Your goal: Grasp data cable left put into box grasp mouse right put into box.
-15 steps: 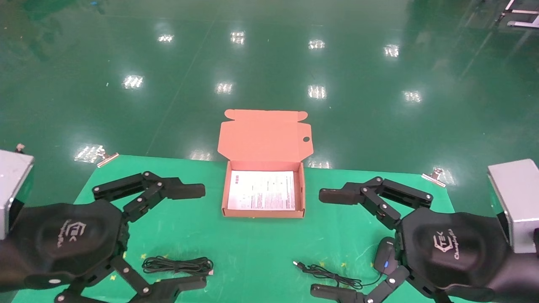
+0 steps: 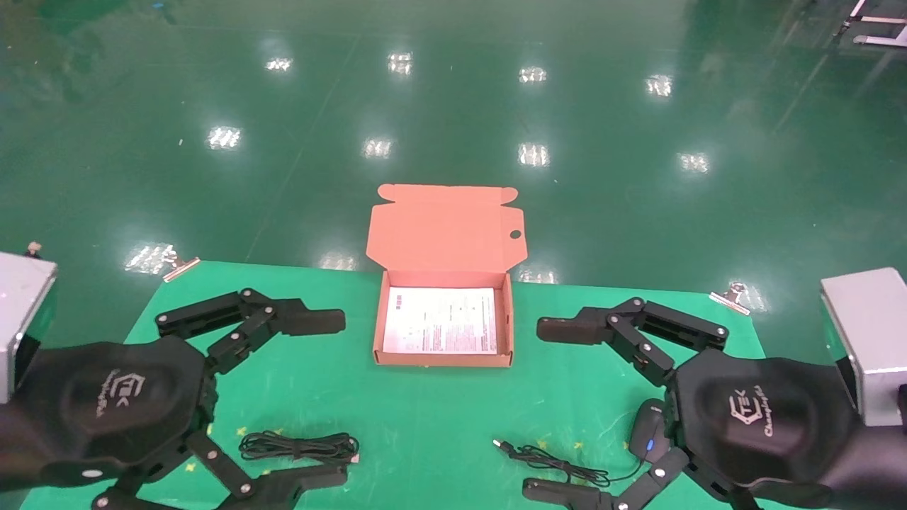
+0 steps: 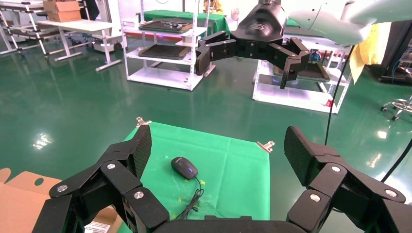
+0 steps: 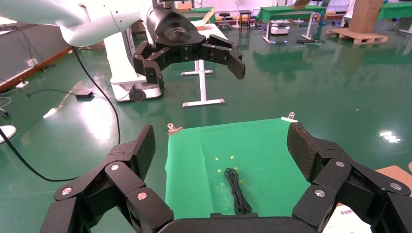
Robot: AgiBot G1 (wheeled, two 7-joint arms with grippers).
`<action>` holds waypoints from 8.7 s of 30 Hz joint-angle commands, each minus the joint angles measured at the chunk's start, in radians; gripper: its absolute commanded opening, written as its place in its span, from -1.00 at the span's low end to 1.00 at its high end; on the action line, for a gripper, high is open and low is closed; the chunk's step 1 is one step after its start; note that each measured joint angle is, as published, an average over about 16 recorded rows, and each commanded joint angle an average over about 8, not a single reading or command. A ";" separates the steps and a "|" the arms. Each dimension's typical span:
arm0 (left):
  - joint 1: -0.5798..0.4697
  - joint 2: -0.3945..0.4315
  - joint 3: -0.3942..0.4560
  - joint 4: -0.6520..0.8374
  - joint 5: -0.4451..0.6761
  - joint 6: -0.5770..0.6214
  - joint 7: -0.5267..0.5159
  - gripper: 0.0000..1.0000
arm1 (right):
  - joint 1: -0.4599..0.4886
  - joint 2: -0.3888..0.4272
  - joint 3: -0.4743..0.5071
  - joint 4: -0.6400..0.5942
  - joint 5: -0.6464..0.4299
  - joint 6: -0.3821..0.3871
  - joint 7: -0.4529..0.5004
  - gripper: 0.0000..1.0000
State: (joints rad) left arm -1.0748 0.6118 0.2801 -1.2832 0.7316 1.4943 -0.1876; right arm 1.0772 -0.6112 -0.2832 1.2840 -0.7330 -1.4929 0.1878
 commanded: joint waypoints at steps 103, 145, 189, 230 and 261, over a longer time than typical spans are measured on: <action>-0.401 0.548 0.538 0.825 1.194 -0.297 0.059 -1.00 | 0.436 -0.531 -0.949 -0.546 -1.100 0.451 -0.035 -1.00; -0.400 0.541 0.536 0.802 1.198 -0.306 0.047 -1.00 | 0.436 -0.519 -0.947 -0.520 -1.098 0.444 -0.028 -1.00; -0.557 0.448 0.493 0.401 1.284 -0.405 -0.054 -1.00 | 0.697 -0.297 -0.830 -0.036 -1.407 0.598 0.370 -1.00; -0.773 0.543 0.478 0.757 1.390 -0.594 -0.038 -1.00 | 0.778 -0.745 -0.836 -0.629 -1.046 0.988 -0.151 -1.00; -0.740 0.445 0.511 0.624 1.486 -0.512 -0.192 -1.00 | 0.651 -0.756 -1.088 -0.576 -0.932 1.038 0.086 -1.00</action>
State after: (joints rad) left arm -1.8152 1.0572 0.7909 -0.6576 2.2175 0.9818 -0.3780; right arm 1.7285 -1.3677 -1.3683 0.7006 -1.6695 -0.4536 0.2697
